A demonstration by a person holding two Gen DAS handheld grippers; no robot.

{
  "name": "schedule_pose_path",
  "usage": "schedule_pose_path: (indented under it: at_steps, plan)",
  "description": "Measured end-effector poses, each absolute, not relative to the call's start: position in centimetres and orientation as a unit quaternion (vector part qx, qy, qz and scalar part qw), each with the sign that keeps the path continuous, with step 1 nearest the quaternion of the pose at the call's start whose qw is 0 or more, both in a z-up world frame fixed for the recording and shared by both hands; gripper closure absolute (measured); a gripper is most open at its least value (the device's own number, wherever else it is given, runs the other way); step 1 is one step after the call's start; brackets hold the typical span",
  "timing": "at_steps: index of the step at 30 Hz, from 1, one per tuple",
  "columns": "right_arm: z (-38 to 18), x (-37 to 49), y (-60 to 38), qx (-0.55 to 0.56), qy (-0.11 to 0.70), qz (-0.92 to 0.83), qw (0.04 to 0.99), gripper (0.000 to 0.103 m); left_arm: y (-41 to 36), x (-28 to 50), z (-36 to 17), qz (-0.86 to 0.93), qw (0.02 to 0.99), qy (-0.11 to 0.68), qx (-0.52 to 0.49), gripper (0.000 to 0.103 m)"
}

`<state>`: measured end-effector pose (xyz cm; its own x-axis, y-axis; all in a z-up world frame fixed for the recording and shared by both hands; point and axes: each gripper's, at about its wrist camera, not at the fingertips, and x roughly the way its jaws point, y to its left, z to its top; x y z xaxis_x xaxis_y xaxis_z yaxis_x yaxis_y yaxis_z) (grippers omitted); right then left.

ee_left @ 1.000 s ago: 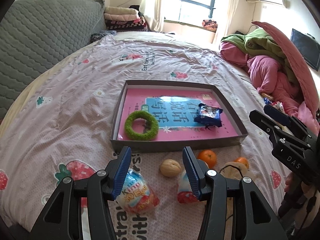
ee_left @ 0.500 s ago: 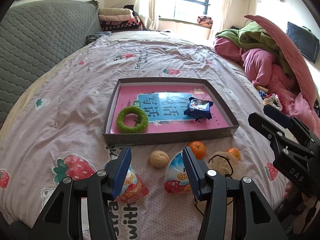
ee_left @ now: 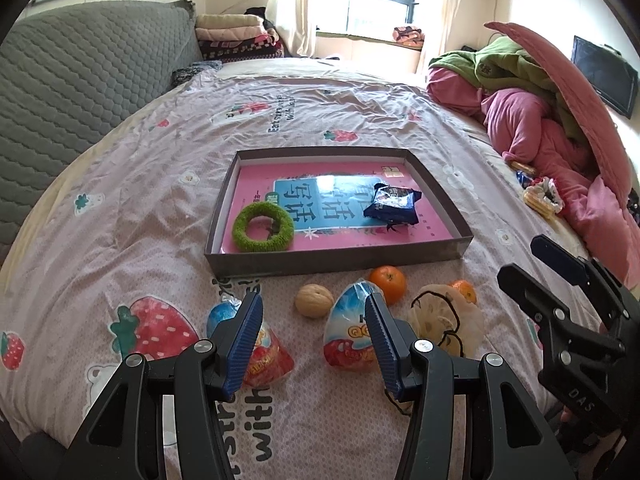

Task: Organize objects
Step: 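Withdraw both tools from the tray toward the remaining items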

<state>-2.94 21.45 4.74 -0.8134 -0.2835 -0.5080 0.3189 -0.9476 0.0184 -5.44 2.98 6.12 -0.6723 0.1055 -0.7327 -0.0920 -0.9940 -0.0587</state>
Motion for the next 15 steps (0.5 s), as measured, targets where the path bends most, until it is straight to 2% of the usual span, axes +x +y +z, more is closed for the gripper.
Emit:
schedule_pose_path:
  at_steps: [15]
  plan:
    - [3.8, -1.4, 21.4, 0.273, 0.033, -0.948, 0.159, 0.045, 3.2, -4.7, 5.8, 0.910, 0.061, 0.000, -0.411, 0.048]
